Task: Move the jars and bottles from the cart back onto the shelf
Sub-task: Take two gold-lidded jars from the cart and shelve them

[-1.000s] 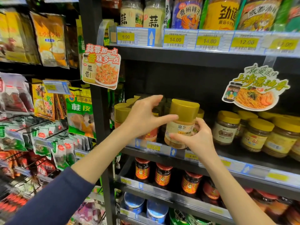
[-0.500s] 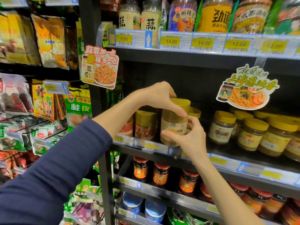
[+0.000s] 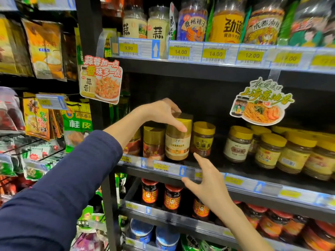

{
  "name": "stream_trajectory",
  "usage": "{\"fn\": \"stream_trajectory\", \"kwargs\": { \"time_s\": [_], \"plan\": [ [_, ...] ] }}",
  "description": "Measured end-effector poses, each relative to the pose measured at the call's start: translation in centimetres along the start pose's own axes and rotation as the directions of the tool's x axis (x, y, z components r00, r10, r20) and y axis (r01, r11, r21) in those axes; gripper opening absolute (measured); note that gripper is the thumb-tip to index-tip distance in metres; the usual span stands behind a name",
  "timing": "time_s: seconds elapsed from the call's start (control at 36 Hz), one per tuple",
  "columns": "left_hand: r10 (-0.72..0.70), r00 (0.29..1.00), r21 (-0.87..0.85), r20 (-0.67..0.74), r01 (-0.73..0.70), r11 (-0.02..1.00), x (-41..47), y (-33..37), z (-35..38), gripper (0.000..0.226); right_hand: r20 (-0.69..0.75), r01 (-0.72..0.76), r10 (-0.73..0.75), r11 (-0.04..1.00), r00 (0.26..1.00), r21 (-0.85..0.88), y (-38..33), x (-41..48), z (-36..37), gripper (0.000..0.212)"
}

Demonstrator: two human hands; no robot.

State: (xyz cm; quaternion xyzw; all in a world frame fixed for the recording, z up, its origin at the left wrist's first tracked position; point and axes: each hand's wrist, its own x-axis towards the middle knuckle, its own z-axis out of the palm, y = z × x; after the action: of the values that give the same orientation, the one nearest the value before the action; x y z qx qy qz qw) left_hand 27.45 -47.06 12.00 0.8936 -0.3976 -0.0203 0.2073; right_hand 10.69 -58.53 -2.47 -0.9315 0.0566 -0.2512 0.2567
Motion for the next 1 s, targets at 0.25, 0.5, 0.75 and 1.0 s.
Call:
{"fn": "stream_trajectory", "kwargs": {
  "time_s": [0.25,0.5,0.75,1.0],
  "plan": [
    [0.012,0.999,0.123,0.039,-0.016,0.992,0.4,-0.5,1.5,0.086,0.043,0.131,-0.124,0.942,0.991,-0.310,1.7,-1.8,0.3,0.072],
    [0.020,0.999,0.102,0.050,-0.025,0.994,0.7,-0.3,2.4,0.095,0.091,0.144,-0.117,0.907,0.989,-0.396,2.6,-1.7,0.5,0.070],
    [0.010,0.998,0.136,0.064,-0.019,0.991,0.8,-0.3,2.8,0.099,0.093,0.159,-0.134,0.914,0.987,-0.374,2.3,-1.8,0.3,0.071],
    [0.024,0.998,0.129,0.054,-0.031,0.991,0.1,-0.4,2.9,0.093,0.112,0.192,-0.162,0.916,0.980,-0.353,2.0,-2.0,-0.2,0.073]
  ]
}}
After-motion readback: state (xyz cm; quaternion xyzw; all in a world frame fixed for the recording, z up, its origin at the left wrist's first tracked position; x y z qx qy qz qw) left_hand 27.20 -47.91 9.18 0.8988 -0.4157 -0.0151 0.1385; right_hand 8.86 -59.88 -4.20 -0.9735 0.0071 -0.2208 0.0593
